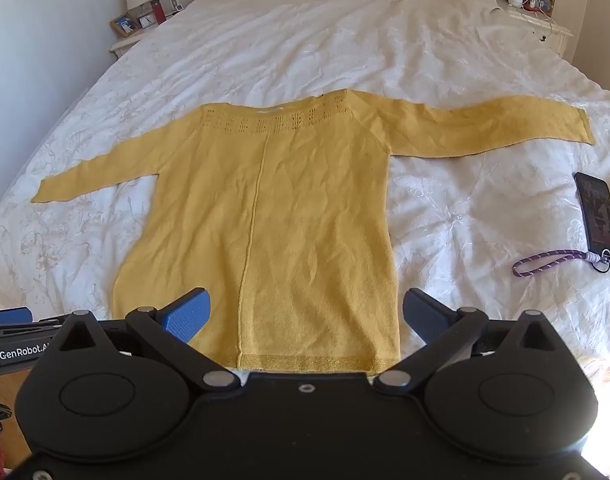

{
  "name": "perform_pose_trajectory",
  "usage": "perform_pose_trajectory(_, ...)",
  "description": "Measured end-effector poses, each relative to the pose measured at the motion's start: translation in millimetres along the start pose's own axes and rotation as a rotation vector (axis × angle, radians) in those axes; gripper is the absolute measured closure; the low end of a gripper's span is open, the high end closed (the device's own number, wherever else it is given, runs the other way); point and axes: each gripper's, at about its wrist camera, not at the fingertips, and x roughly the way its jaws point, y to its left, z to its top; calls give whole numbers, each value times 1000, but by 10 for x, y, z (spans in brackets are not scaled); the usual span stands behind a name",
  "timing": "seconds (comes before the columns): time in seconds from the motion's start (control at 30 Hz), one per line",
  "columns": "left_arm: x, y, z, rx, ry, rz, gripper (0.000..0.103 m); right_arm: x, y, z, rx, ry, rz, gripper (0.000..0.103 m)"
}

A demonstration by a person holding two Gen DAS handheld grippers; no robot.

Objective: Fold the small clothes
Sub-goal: 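Move the right gripper over the sweater's sleeve nearest it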

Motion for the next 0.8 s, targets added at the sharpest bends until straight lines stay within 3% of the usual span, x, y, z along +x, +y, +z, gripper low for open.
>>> perform_pose_trajectory(0.8, 319, 118, 270, -9, 67, -8, 26, 315, 141, 129, 3, 67, -11, 1)
